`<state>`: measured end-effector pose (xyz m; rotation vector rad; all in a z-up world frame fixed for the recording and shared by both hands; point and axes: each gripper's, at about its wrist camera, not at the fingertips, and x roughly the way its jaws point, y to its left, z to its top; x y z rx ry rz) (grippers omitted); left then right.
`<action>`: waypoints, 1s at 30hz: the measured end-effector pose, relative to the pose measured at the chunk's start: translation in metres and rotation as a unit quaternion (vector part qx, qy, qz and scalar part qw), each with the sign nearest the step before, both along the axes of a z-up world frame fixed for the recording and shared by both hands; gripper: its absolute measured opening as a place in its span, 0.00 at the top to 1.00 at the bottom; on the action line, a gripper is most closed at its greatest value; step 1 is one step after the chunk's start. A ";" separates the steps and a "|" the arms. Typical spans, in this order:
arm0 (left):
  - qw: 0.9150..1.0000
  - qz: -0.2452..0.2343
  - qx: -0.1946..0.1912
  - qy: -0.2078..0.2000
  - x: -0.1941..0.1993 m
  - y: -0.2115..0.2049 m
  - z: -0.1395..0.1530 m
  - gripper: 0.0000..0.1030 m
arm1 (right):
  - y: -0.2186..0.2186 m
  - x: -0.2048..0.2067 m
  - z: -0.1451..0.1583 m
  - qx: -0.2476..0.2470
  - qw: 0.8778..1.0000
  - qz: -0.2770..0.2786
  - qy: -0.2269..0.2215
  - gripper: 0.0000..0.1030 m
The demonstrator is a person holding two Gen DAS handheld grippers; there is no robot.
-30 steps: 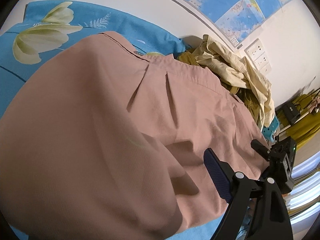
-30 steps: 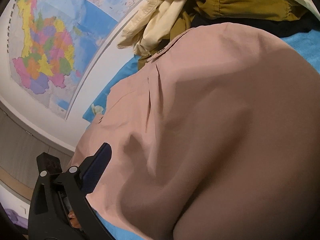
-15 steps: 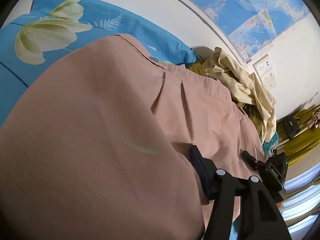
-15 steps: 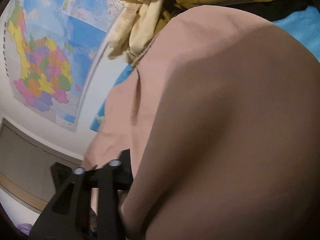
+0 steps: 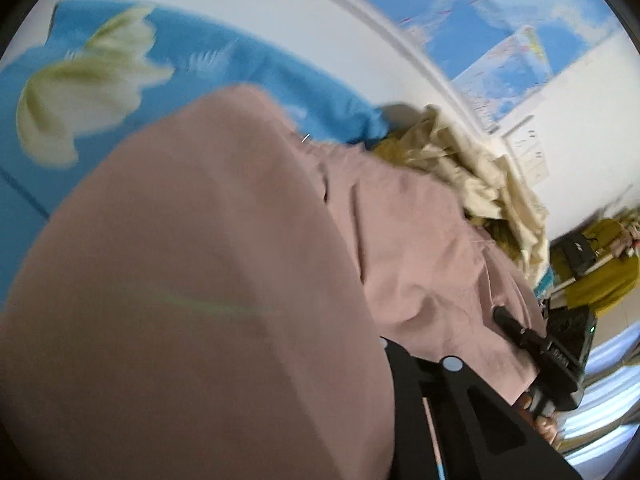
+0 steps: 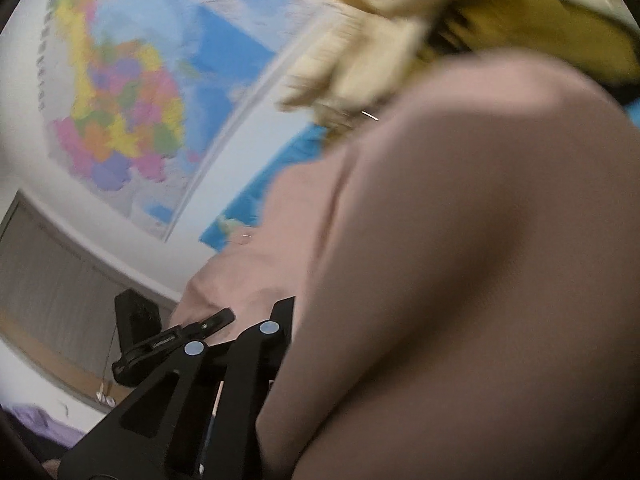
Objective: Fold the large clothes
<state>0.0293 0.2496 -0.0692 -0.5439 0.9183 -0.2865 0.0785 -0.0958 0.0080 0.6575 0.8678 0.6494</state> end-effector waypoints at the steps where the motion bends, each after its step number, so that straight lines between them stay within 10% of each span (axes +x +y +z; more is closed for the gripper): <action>1: 1.000 -0.005 0.001 -0.010 0.000 0.002 0.008 0.92 | 0.005 0.000 0.013 -0.006 1.000 0.006 -0.014 0.88; 10: 0.992 0.004 0.075 -0.104 0.019 0.052 0.117 0.92 | 0.076 0.039 0.117 -0.025 0.989 0.068 -0.125 0.88; 19: 0.967 0.129 0.146 -0.163 0.042 0.164 0.184 0.92 | 0.202 0.112 0.161 0.031 0.976 0.129 -0.170 0.88; 24: 0.952 0.202 0.177 -0.150 0.049 0.233 0.163 0.92 | 0.289 0.129 0.131 0.038 0.970 0.178 -0.160 0.88; 30: 0.949 0.263 0.164 -0.053 0.055 0.309 0.064 0.92 | 0.372 0.128 0.031 0.006 0.967 0.248 -0.059 0.89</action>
